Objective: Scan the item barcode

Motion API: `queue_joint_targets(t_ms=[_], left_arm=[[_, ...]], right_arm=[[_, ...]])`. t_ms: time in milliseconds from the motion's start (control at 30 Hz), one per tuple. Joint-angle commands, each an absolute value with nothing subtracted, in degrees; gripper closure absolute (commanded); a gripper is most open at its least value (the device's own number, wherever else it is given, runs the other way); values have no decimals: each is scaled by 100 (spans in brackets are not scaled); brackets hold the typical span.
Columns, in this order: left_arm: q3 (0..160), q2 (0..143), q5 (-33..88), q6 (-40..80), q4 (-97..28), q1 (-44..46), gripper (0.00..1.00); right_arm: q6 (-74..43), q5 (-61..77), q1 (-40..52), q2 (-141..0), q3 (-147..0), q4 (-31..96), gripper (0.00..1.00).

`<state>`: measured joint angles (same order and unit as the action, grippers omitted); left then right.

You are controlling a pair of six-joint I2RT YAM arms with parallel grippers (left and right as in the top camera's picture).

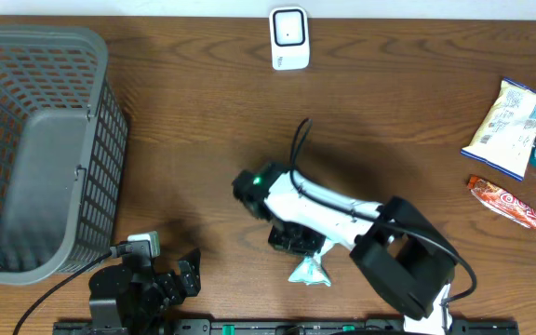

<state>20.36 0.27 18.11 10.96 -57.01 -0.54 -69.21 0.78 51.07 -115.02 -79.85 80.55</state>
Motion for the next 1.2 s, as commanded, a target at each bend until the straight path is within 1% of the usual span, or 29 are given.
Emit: queue_joint_targets(t_ms=[0, 33, 167, 200, 233, 267, 300, 367, 400, 467, 667, 700, 767, 900, 1000, 1067, 1167], left_arm=[[2014, 21, 1883, 1146, -5763, -58, 2], [2014, 21, 1885, 1146, -5763, -58, 2], [2014, 21, 1885, 1146, -5763, -58, 2], [2014, 21, 1883, 1146, -5763, -58, 2], [2014, 21, 1883, 1149, -5763, -58, 2], [2014, 21, 1883, 1146, -5763, -58, 2], [2014, 21, 1883, 1146, -5763, -58, 2], [2014, 21, 1883, 1146, -5763, -58, 2], [2014, 21, 1883, 1146, -5763, -58, 2], [2014, 21, 1883, 1146, -5763, -58, 2], [2014, 21, 1883, 1146, -5763, -58, 2], [2014, 21, 1883, 1146, -5763, -58, 2], [2014, 21, 1885, 1146, -5763, -58, 2], [2014, 21, 1885, 1146, -5763, -58, 2], [2014, 21, 1883, 1146, -5763, -58, 2], [2014, 21, 1883, 1146, -5763, -58, 2], [2014, 21, 1883, 1146, -5763, -58, 2]], right_arm=[[-6748, 196, 4626, -11535, -8683, 8678, 98], [-6589, 346, 4456, -11535, -8925, 8958, 98], [-6099, 755, 4150, -11535, -9292, 9196, 98], [-5977, 766, 4097, -11535, -9317, 9159, 94], [-5968, 768, 4093, -11535, -9317, 9166, 81], [-5968, 788, 4104, -11535, -9314, 9181, 64], [-5970, 808, 4136, -11535, -9310, 9185, 53], [-6031, 803, 4222, -11535, -9310, 9150, 36], [-6152, 762, 4298, -11535, -9292, 9109, 35], [-6425, 620, 4469, -11542, -9227, 8967, 39], [-7461, 235, 5022, -11542, -8619, 8541, 41], [-7594, 202, 5063, -11542, -8479, 8499, 44], [-7850, 198, 5096, -11542, -8202, 8475, 53], [-8038, 198, 5074, -11542, -7854, 8366, 57], [-8147, 104, 5063, -11542, -7728, 8307, 57], [-8136, 5, 5061, -11542, -7616, 8128, 53], [-8136, 8, 5050, -11544, -7382, 7760, 53]])
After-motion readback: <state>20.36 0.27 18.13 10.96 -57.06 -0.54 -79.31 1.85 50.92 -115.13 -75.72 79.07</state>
